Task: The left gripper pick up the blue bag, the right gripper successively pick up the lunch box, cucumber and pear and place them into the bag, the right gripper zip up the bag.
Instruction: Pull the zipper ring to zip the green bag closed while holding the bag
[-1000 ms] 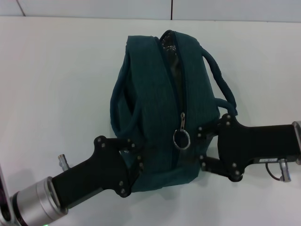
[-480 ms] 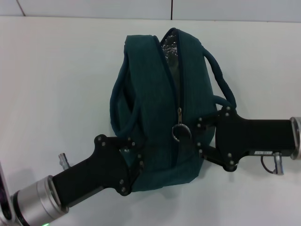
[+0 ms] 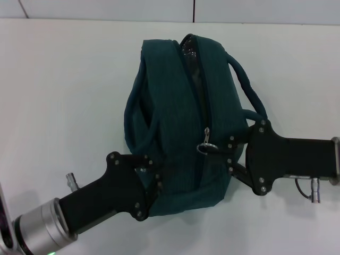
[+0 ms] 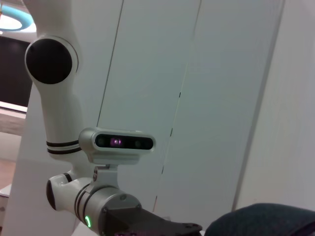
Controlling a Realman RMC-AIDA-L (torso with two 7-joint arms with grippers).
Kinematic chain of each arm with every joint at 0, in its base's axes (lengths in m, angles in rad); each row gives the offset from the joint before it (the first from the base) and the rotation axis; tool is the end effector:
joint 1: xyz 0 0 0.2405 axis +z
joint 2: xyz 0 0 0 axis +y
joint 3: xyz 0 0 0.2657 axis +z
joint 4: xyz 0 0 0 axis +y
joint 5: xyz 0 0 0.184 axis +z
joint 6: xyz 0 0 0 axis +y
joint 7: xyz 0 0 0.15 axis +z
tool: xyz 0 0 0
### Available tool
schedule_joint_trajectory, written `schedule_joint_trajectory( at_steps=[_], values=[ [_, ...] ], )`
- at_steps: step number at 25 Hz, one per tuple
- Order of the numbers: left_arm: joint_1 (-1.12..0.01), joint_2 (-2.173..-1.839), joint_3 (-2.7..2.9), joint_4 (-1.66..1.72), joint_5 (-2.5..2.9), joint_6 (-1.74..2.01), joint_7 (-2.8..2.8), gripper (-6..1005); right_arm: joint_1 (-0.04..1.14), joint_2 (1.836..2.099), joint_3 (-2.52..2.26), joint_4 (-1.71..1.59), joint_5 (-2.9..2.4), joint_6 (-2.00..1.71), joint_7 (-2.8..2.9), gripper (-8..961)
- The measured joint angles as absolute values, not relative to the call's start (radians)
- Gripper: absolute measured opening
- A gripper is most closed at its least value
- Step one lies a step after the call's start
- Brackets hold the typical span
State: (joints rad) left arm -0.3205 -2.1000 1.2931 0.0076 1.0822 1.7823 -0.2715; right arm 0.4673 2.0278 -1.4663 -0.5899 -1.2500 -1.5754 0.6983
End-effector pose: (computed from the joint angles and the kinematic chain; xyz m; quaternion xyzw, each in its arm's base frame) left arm -0.2593 0.1944 -0.0613 -0.8656 -0.0342 -0.4293 0.2556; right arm 0.1939 0.2718 -0.0462 -0.9245 -0.1307 0.3481 0.0839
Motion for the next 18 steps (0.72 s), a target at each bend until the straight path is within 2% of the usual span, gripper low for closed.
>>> schedule_joint_trajectory(
  at_steps=[18],
  values=[
    [-0.329,-2.095,1.296,0.009,1.145,1.781,-0.269,64,0.438,2.028,-1.531,-0.518,-0.927,-1.577,0.448,37]
  ],
)
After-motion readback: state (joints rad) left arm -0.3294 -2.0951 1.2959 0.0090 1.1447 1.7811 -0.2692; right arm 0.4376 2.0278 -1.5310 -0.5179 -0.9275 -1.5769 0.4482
